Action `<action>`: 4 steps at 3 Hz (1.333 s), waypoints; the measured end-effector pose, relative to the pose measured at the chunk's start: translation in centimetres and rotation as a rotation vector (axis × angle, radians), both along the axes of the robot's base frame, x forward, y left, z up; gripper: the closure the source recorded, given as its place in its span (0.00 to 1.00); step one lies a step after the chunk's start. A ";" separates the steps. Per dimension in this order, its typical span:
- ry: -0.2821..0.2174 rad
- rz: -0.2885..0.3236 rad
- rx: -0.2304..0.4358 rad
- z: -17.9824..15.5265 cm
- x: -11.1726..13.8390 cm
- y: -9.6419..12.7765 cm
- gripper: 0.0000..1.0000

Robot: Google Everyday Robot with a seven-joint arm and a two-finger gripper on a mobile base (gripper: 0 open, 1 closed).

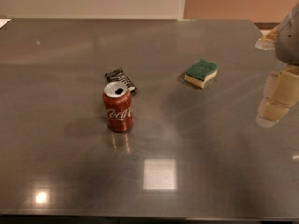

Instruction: Knock coke can over

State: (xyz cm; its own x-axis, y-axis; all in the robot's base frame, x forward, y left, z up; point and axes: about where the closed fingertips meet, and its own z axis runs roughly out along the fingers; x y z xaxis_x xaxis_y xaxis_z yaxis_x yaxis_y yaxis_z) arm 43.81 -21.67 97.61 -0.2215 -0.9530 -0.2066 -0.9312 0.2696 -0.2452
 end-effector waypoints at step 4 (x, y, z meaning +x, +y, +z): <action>-0.028 0.105 0.125 0.0 2.0 5.9 0.00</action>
Offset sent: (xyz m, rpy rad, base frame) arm 0.0121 0.0328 -0.0011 0.0246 -0.0022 0.0640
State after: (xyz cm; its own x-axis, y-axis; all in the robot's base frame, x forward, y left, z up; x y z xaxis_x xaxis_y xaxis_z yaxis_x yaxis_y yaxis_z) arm 45.78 -15.81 97.66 -0.1147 -0.9371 -0.3296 -0.9492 0.2013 -0.2418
